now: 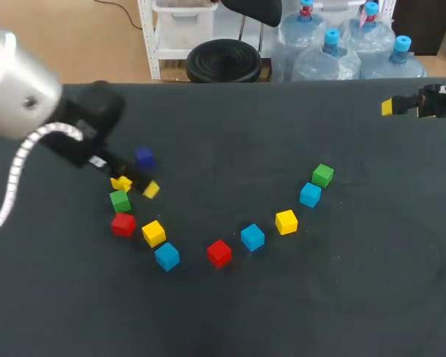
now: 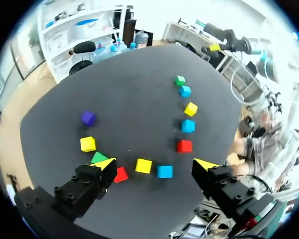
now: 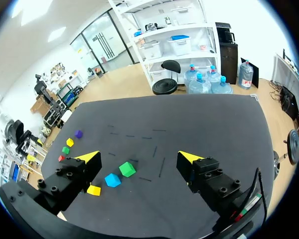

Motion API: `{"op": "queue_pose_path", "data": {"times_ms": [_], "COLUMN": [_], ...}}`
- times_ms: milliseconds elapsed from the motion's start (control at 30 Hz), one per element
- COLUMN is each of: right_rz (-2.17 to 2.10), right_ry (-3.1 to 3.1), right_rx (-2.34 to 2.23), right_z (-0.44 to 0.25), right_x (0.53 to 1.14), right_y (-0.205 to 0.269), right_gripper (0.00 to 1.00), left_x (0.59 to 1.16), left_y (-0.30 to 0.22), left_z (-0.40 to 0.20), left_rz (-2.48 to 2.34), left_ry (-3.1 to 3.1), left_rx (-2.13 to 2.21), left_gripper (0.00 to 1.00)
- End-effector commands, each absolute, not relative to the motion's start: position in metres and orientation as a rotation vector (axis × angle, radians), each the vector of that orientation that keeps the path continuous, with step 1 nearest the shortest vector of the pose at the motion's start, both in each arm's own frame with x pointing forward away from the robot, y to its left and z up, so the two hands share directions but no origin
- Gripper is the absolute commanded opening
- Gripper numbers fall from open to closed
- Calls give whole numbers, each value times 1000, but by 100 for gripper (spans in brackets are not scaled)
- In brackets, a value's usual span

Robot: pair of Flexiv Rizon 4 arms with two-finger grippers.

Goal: Place the blue cubes, place green cubes on the blue cubes, place the yellow cubes on the green cubes, then place the red cubes on the yellow cubes, and place purple cube on the red cubes.

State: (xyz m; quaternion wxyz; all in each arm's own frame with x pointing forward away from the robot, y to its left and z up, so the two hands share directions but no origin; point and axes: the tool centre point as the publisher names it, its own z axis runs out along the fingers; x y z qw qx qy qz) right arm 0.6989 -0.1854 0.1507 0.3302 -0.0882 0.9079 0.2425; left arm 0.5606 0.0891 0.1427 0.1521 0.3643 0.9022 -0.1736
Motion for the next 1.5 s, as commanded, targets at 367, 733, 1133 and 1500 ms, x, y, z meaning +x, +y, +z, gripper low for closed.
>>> {"op": "queue_pose_path", "data": {"times_ms": [367,733,1133,1500], "right_rz": [633,633,633,633], "right_ry": [2375,2375,2375,2375], "right_rx": [-230,-230,-230,-230], "right_z": [151,151,151,151], "right_x": [699,699,699,699], "right_y": [-185,-185,-185,-185], "right_gripper": [100,100,100,100], "left_x": [530,493,503,501], "left_y": [59,71,56,49], "left_z": [93,59,36,31], "left_rz": [-163,-277,-416,-384], "left_ry": [3044,3023,2891,2971], "left_rx": [1221,934,980,1010], "left_gripper": [100,100,100,100]}}
